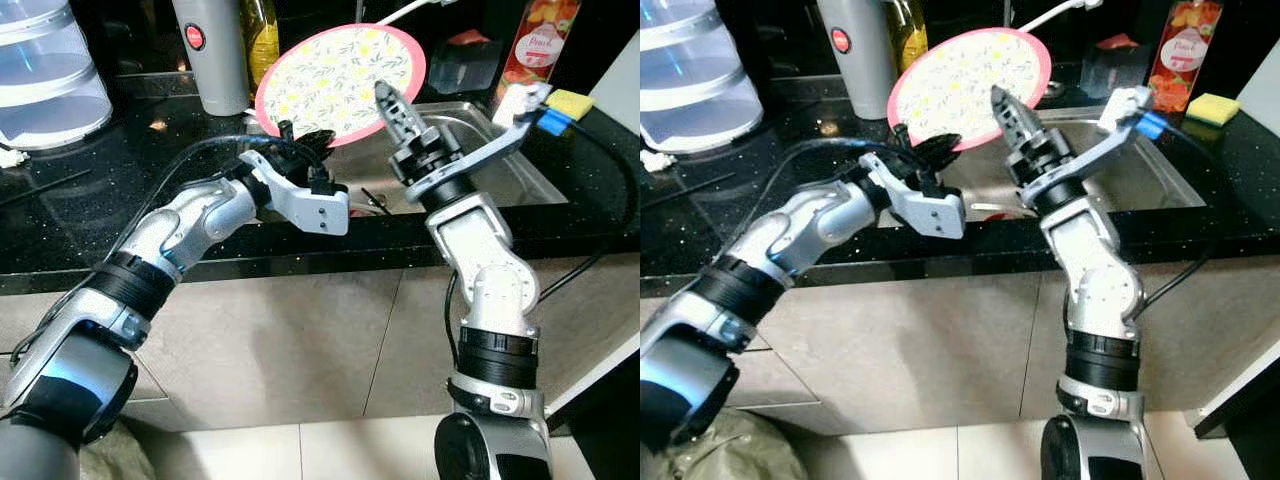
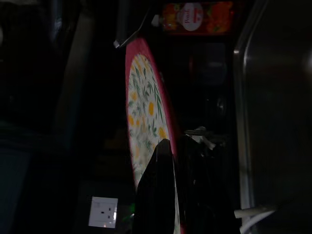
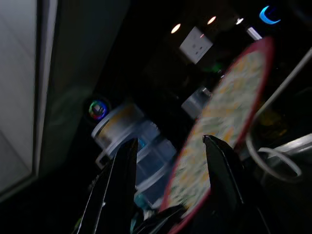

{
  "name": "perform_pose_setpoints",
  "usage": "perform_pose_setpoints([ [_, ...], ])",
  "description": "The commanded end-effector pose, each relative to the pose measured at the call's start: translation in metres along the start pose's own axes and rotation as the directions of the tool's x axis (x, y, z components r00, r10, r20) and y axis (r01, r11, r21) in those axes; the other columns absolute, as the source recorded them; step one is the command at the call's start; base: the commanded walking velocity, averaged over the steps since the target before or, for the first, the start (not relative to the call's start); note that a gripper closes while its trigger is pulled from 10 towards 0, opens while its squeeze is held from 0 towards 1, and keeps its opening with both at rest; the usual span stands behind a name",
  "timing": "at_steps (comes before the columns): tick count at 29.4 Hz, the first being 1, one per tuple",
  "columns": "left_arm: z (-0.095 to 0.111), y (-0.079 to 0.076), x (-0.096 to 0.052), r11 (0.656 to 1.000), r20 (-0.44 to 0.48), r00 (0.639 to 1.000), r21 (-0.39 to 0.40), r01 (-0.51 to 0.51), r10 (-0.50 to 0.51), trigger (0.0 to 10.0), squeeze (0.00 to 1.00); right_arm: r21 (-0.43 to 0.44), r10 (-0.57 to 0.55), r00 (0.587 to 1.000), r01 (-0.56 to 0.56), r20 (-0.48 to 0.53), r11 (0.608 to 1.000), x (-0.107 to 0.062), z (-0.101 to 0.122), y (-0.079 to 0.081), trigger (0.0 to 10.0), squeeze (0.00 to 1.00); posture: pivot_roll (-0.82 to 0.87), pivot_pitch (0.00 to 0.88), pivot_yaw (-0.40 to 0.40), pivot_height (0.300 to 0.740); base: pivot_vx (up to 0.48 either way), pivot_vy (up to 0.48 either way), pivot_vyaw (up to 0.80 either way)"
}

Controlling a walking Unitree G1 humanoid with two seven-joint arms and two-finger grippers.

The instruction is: Kitchen organization

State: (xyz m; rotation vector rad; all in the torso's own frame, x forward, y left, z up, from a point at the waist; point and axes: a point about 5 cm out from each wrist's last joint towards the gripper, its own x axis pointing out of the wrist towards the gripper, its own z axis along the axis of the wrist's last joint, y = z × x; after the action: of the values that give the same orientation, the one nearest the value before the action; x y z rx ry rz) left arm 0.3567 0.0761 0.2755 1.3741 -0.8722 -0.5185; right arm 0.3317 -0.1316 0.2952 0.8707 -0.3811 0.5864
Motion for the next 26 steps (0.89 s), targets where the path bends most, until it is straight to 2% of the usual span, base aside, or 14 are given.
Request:
perform_pose_setpoints([
  [1, 0.003, 0.009, 0.005, 0.999, 0.024, 0.999, 0.018, -0.043, 0.043, 10.0, 0.0, 0.023, -0.051, 0.999, 0.051, -0.007, 0.998, 0.001, -0.002, -0.006, 10.0, 0.0, 0.04, 0.0, 0.052, 0.74, 0.0, 0.0, 0.0],
  [7, -0.001, 0.007, 0.006, 0.999, 0.001, 0.999, 0.033, -0.035, 0.035, 10.0, 0.0, 0.013, -0.06, 0.998, 0.06, 0.008, 0.998, -0.002, 0.003, -0.008, 10.0, 0.0, 0.04, 0.0, 0.053, 0.74, 0.0, 0.0, 0.0],
  [10, -0.002, 0.009, 0.006, 0.998, -0.004, 0.999, 0.029, -0.05, 0.05, 10.0, 0.0, -0.021, -0.149, 0.988, 0.148, -0.05, 0.989, -0.006, -0.001, -0.022, 10.0, 0.0, 0.04, 0.0, 0.053, 0.74, 0.0, 0.0, 0.0],
  [17, 0.001, 0.01, 0.009, 0.998, 0.022, 0.998, 0.043, -0.052, 0.051, 10.0, 0.0, 0.013, -0.153, 0.986, 0.154, -0.067, 0.988, -0.007, -0.002, -0.022, 10.0, 0.0, 0.03, 0.0, 0.057, 0.74, 0.0, 0.0, 0.0],
  [26, 0.01, 0.003, 0.016, 0.999, 0.06, 0.997, 0.028, -0.04, 0.039, 10.0, 0.0, 0.034, -0.157, 0.982, 0.162, -0.103, 0.986, -0.005, -0.009, -0.019, 10.0, 0.0, 0.02, 0.0, 0.07, 0.74, 0.0, 0.0, 0.0],
])
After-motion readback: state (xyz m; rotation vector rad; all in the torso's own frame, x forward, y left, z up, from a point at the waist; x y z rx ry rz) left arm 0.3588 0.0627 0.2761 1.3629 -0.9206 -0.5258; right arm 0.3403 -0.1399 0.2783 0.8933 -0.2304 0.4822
